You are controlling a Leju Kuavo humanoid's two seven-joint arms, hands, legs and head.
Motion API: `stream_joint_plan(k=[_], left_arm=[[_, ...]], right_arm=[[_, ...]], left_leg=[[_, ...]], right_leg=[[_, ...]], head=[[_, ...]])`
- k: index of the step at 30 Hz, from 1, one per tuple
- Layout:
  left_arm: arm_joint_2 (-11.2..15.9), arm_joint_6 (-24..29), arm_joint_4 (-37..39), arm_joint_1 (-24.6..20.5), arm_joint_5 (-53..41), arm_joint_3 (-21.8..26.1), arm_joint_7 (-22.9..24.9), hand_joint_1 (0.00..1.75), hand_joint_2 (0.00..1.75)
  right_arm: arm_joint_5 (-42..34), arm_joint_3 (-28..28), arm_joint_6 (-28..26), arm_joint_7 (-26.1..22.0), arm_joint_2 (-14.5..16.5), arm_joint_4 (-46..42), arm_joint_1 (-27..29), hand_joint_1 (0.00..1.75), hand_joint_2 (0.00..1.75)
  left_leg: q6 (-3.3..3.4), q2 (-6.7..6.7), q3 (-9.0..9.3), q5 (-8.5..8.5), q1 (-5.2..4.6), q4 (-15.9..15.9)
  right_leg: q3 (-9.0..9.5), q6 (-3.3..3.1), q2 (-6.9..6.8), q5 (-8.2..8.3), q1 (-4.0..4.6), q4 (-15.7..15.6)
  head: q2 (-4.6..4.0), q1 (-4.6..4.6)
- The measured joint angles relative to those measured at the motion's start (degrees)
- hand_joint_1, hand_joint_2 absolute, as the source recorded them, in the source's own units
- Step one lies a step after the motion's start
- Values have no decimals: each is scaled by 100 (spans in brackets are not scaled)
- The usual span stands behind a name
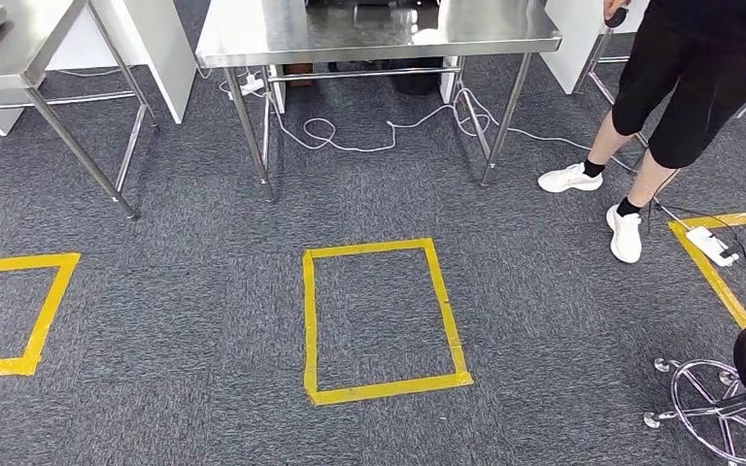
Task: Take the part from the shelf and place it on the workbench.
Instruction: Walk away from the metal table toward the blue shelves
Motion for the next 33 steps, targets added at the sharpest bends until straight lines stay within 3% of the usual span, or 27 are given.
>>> stream_joint_plan(k=[1,2,4,5,7,9,10,11,13,15,17,19,21,23,25,26,27,29,31,32,33], left_arm=[[9,0,-4,2,-9,-7,0,0,0],[13,-2,-7,1,-19,-15,1,0,0],[3,-6,-5,-6,-34,-36,4,0,0],[-1,-9,-4,-9,-38,-48,7,0,0],[1,-15,-4,-8,-50,-69,14,0,0],[2,-17,-4,-3,-60,-78,21,0,0],[2,-17,-4,-1,-61,-80,24,0,0],[2,-17,-4,0,-63,-81,26,0,0],[2,-17,-4,-1,-72,-83,27,0,0],[20,-17,-7,2,-81,-85,27,0,0],[39,-17,-9,5,-84,-87,31,0,0],[37,-18,-8,-3,-85,-89,33,0,0],[30,-18,-7,-14,-85,-89,31,0,0],[26,-19,-7,-5,-85,-88,30,0,0],[24,-20,-7,8,-85,-88,32,0,0],[21,-20,-7,9,-85,-88,33,0,0],[16,-21,-7,7,-85,-89,33,0,0],[5,-27,-7,2,-85,-89,31,0,0],[-1,-33,-7,-4,-87,-89,30,0,0],[-1,-35,-7,-11,-90,-89,32,0,0],[-3,-34,-7,-21,-92,-90,38,0,0]], right_arm=[[-8,-4,-7,2,21,0,-5,0,0],[-17,-11,-20,3,30,0,-7,0,0],[-33,-35,-50,4,50,0,-2,0,0],[-39,-51,-66,4,54,0,-3,0,0],[-47,-79,-84,8,75,0,-2,0,0],[-50,-91,-86,12,87,1,4,0,0],[-50,-93,-86,13,89,1,10,0,0],[-50,-93,-86,13,93,2,13,0,0],[-51,-95,-86,13,97,1,17,0,0],[-52,-97,-88,13,119,1,9,0,0],[-52,-98,-90,14,150,2,4,0,0],[-52,-99,-89,15,162,2,11,0,0],[-52,-102,-89,15,158,2,13,0,0],[-52,-107,-89,16,150,2,-4,0,0],[-52,-116,-89,17,138,2,-12,0,0],[-53,-121,-89,17,129,2,-7,0,0],[-53,-125,-89,17,121,2,-1,0,0],[-52,-128,-89,17,107,2,4,0,0],[-50,-130,-89,17,103,2,-10,0,0],[-48,-130,-89,17,104,2,-13,0,0],[-45,-130,-89,17,103,2,-11,0,0]], left_leg=[[-69,42,0,-46,-6,58],[-119,87,23,-79,-16,80],[-171,135,72,-113,30,83],[-178,76,56,-205,58,159],[-156,-169,-147,-609,60,675],[-87,-351,-488,-1034,-10,1479],[-41,-381,-607,-1109,-50,1746],[22,-397,-639,-1068,-91,1814],[202,-501,-432,-721,-186,1341],[412,-833,-135,-412,-260,676],[519,-1025,-16,-334,-317,403],[519,-894,31,-286,-344,288],[489,-718,105,-213,-320,113],[467,-526,136,-175,-304,25],[468,-331,118,-174,-305,26],[464,-240,112,-176,-303,28],[458,-159,108,-178,-298,31],[421,-16,120,-187,-293,42],[348,102,138,-215,-318,64],[311,151,153,-229,-331,71],[275,200,169,-239,-335,72]], right_leg=[[28,-47,-57,27,5,-83],[-22,-140,-38,14,30,-22],[-43,-307,88,15,49,14],[-43,-359,147,32,57,22],[-50,-446,262,79,86,23],[-82,-495,380,108,160,27],[-91,-508,448,116,204,28],[-92,-519,522,121,247,28],[-80,-532,682,125,314,28],[-87,-533,828,128,340,31],[-124,-506,963,146,304,30],[-168,-457,1067,174,285,23],[-290,-433,873,92,319,182],[-588,-439,556,-178,319,735],[-890,-403,433,-419,279,1359],[-923,-354,398,-435,255,1459],[-829,-291,360,-362,231,1329],[-354,-189,169,-85,200,530],[-4,-216,-20,116,231,-108],[36,-266,-52,146,250,-211],[18,-310,0,165,272,-209]], head=[[0,4],[0,-3],[-1,-41],[-1,-57],[-1,-85],[-1,-96],[0,-101],[0,-100],[-1,-99],[-1,-79],[-1,-69],[-1,-86],[0,-73],[0,-31],[0,-8],[-1,-10],[-1,-7],[-1,-6],[-1,-16],[-1,-25],[-1,-39]])
